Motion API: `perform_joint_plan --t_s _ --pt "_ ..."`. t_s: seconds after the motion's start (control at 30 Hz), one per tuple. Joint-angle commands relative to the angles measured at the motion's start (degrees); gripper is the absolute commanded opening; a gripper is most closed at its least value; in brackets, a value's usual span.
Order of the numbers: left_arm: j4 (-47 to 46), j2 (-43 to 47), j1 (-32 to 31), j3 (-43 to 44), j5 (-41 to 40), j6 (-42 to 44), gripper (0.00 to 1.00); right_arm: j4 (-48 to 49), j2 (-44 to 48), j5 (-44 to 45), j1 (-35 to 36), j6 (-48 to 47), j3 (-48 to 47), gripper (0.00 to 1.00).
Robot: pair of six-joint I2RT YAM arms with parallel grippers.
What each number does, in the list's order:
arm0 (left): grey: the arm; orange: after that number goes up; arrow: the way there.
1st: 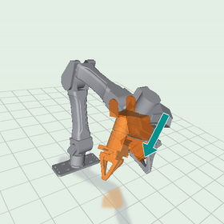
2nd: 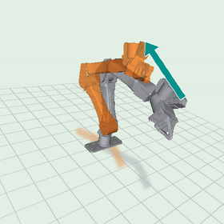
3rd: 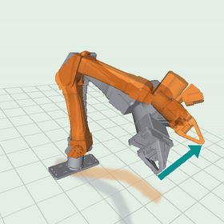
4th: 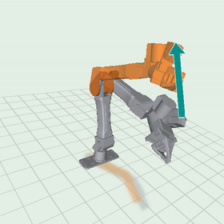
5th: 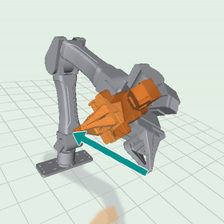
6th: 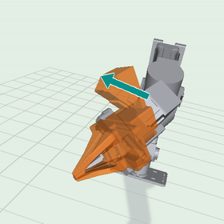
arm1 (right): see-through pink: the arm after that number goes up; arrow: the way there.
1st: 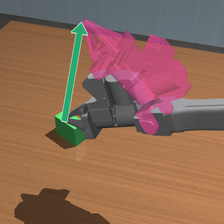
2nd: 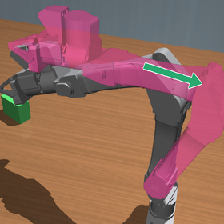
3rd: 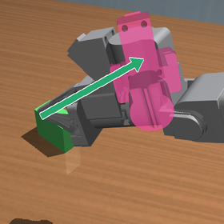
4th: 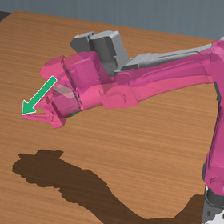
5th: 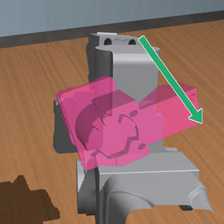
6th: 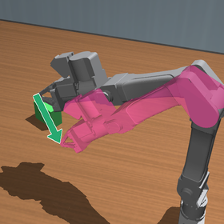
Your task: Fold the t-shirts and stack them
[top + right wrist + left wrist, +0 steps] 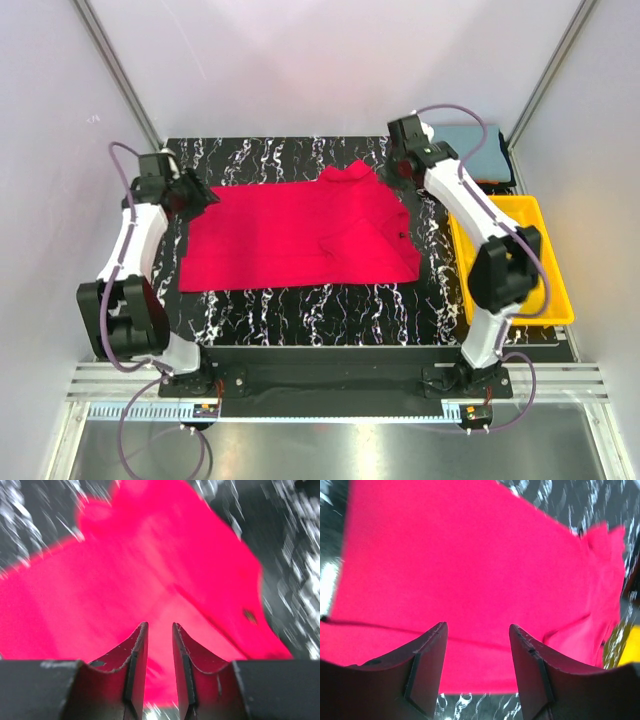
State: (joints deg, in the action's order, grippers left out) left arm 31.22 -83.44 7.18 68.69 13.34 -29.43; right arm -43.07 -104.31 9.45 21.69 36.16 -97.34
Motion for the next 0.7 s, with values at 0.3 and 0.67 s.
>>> perform_joint_plan --t_s 0.3,0.67 --pt "0.0 -26.6 7.0 25.7 4.0 -6.7 0.55 -0.3 -33.0 -2.6 -4.3 6.5 -39.5 0.32" --pt "-1.5 -42.8 8.7 37.5 3.2 -6.3 0.57 3.9 -47.9 -3.0 -6.5 7.3 -53.2 0.33"
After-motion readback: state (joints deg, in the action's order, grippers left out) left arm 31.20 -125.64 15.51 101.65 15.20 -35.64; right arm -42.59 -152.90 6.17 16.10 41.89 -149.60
